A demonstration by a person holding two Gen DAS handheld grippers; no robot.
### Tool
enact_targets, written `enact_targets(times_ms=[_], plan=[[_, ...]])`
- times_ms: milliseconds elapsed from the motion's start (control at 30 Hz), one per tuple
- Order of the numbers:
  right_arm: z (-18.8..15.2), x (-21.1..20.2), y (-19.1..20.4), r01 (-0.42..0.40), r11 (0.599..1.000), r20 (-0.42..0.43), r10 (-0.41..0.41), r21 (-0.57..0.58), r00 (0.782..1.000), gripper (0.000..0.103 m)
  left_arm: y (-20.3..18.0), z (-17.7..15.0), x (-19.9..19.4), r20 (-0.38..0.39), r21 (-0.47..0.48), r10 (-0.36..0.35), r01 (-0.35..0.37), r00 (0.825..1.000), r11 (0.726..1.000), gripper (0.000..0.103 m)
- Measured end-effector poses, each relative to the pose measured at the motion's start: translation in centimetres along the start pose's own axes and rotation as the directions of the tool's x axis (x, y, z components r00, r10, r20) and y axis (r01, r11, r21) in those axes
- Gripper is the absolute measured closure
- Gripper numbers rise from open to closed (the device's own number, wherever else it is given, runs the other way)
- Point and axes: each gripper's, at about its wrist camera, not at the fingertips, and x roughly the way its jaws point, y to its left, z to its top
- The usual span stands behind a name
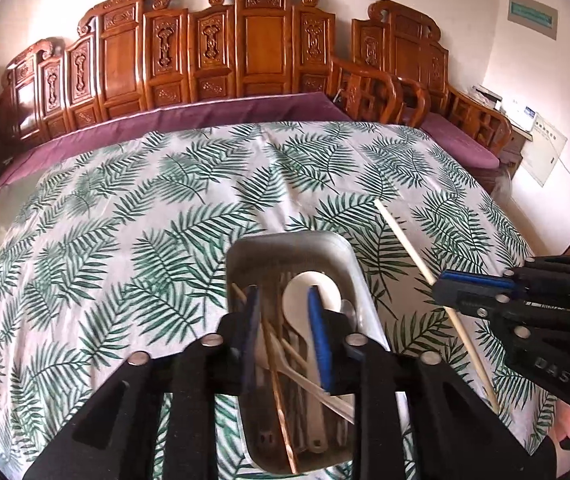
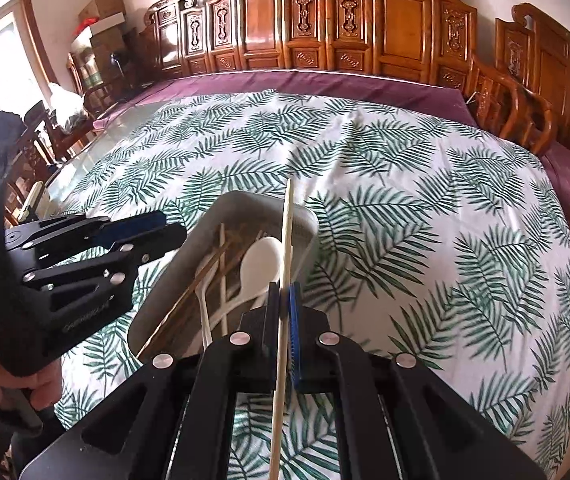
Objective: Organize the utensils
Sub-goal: 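Lower the chopstick into the grey tray with the left tool while the right carries its chopstick there, then lower the wooden chopstick into the grey tray and open the right tool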
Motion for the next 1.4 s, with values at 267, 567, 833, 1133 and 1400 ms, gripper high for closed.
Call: enact_targets(times_ms=[267, 567, 833, 1133, 1400], plan=[[1.5, 2.0, 2.0, -0.031, 1.000, -0.001, 0.031, 0.004, 1.000, 0.097, 2.6, -1.5, -2.8, 0.032, -0.002, 0.024, -0.024, 0.999, 1.000, 0.066], [2.5, 4.4, 3.4, -0.059, 0.998, -0.019, 0.060, 0.038, 0.998, 0.097, 6.1, -3.9, -4.6, 0.034, -0.036, 0.075, -0.074, 0.997, 0.997, 0.048], [2.8, 6.0, 4.8, -0.056, 0.997, -0.032, 0.058, 0.057, 0.998, 0.097, 8.7, -5.7, -5.5, 0.044, -0.088, 0.118, -0.113, 0.992, 0.990, 0.019], [2.8, 6.6, 4.9, -0.053, 0.995, -0.027, 0.056, 0.086, 0.998, 0.096, 8.9, -6.4, -5.7, 0.049, -0.101, 0.113, -0.107, 0.992, 0.989, 0.015], [2.0, 5.5, 4.8, -0.031, 0.998, -0.013, 0.031, 0.051, 0.999, 0.096, 8.4, -6.2, -6.0, 0.051, -0.098, 0.118, -0.113, 0.992, 0.989, 0.015]])
